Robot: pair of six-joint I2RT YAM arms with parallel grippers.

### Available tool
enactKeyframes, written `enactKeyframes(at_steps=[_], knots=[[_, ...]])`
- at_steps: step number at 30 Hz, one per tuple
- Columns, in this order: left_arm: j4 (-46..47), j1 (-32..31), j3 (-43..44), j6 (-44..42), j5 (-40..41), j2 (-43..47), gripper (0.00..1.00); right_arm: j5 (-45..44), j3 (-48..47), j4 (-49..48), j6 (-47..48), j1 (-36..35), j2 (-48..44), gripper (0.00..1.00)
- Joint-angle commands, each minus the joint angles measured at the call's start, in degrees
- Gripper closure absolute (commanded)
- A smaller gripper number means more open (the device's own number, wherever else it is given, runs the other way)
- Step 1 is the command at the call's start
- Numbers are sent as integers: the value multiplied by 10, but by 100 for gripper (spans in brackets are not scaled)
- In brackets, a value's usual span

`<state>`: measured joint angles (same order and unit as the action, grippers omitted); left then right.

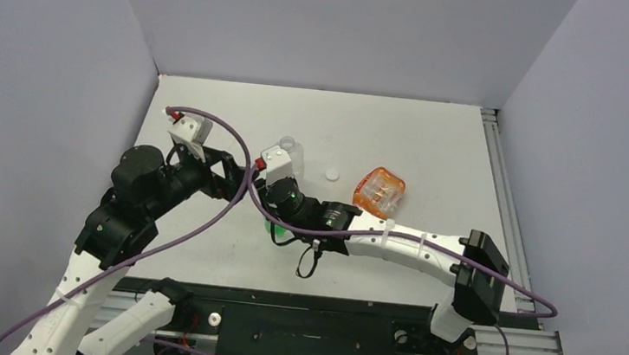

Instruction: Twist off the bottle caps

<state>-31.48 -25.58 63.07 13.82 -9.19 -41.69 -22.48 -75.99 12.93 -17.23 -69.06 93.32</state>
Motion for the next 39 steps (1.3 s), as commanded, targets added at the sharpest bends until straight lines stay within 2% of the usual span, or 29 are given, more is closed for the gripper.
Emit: enactKeyframes(at_steps=[1, 8, 14, 20, 27, 29, 31, 32, 36, 39], knots=[[25, 16, 30, -18, -8, -10, 3, -55, 4, -94, 3, -1, 13, 100], [24, 19, 24, -25, -10, 7, 4, -74, 36, -171, -39, 6, 39, 100], [27, 19, 20, -21, -12, 18, 3, -82, 54, -195, -78, 1, 70, 100], [26, 19, 11, -24, -14, 29, 3, -72, 48, -190, -90, 0, 96, 100], [28, 19, 8, -23, -16, 33, 4, -74, 48, -179, -98, -3, 111, 92], [30, 19, 6, -22, -17, 35, 3, -76, 53, -179, -95, -7, 112, 87], [31, 19, 5, -22, -16, 36, 3, -77, 54, -177, -92, -11, 112, 77], [31, 19, 5, -23, -16, 36, 3, -77, 54, -176, -89, -13, 111, 68], [35, 19, 4, -27, -12, 36, 4, -77, 45, -166, -76, -20, 109, 44], [38, 19, 6, -27, -14, 36, 4, -82, 39, -155, -71, -22, 103, 39]])
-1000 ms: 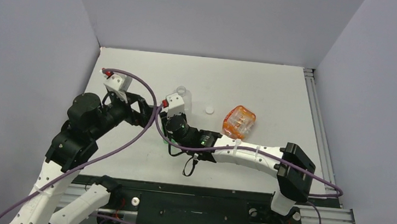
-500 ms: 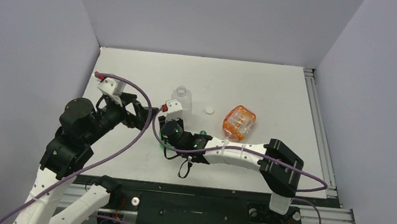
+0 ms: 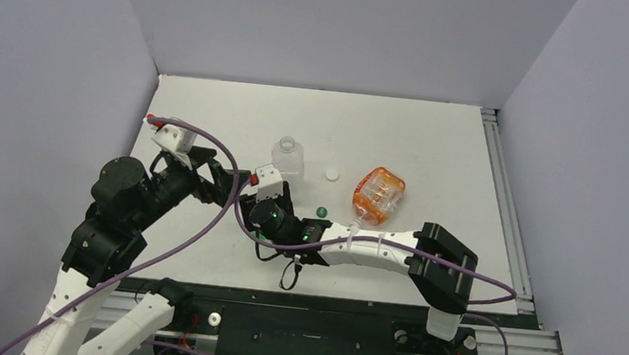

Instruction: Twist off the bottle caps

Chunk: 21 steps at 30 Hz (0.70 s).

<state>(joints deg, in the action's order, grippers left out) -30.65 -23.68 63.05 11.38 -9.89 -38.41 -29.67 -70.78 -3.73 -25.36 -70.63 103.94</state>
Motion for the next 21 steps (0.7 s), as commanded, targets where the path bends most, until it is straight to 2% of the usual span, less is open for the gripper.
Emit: enactKeyframes(at_steps=[1, 9, 14, 21], knots=[[30, 0, 7, -3, -7, 3, 4, -11, -13, 13, 11, -6, -6, 38], [35, 0, 7, -5, -6, 1, 3, -34, -15, 35, 27, -5, -57, 35], [35, 0, 11, -9, -7, -1, 3, -43, -18, 63, 35, -6, -121, 28], [38, 0, 9, -8, -11, -3, 3, -69, -3, 122, 21, -5, -214, 24]])
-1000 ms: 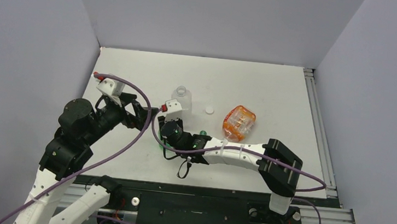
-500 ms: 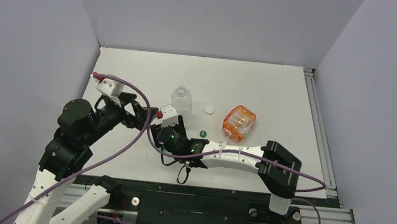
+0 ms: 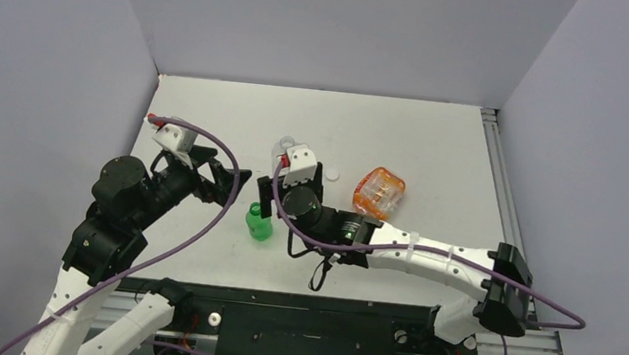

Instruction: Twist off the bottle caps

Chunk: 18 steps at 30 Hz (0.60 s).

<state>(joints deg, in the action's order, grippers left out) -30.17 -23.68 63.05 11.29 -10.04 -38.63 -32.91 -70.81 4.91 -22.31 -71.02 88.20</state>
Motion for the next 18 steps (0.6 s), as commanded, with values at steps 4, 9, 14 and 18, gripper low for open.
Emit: enactKeyframes(at_steps=[4, 9, 14, 18], knots=[[35, 0, 7, -8, -13, -1, 3, -88, 18, 132, -71, 34, -103, 24], [30, 0, 3, -25, -32, -7, 4, -86, 104, 250, -209, 107, -182, 24], [18, 0, -5, -49, -63, -8, 3, -71, 204, 290, -261, 174, -274, 23], [14, -1, -11, -57, -91, -7, 3, -17, 231, 298, -249, 265, -285, 23]])
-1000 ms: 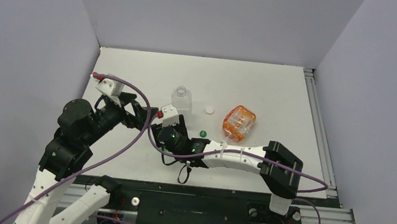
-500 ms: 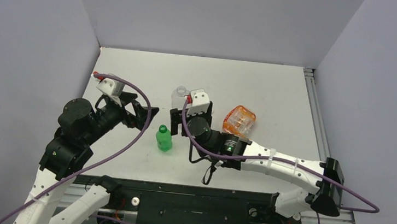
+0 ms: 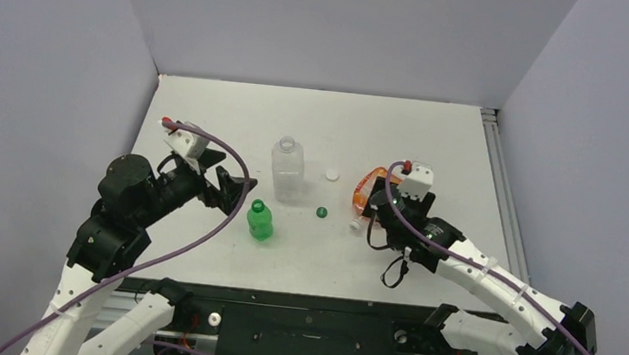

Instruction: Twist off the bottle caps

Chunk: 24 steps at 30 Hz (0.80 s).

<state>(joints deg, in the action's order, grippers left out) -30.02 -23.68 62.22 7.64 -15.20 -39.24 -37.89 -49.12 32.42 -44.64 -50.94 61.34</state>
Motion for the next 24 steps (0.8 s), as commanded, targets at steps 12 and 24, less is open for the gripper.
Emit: enactKeyframes(at_steps=[12, 24], knots=[[15, -1, -16, -30, -68, 2, 3, -58, -85, 94, -10, -5, 161, 24], [17, 0, -14, -35, -68, 14, 3, -4, -86, 7, -102, -26, 273, 32]])
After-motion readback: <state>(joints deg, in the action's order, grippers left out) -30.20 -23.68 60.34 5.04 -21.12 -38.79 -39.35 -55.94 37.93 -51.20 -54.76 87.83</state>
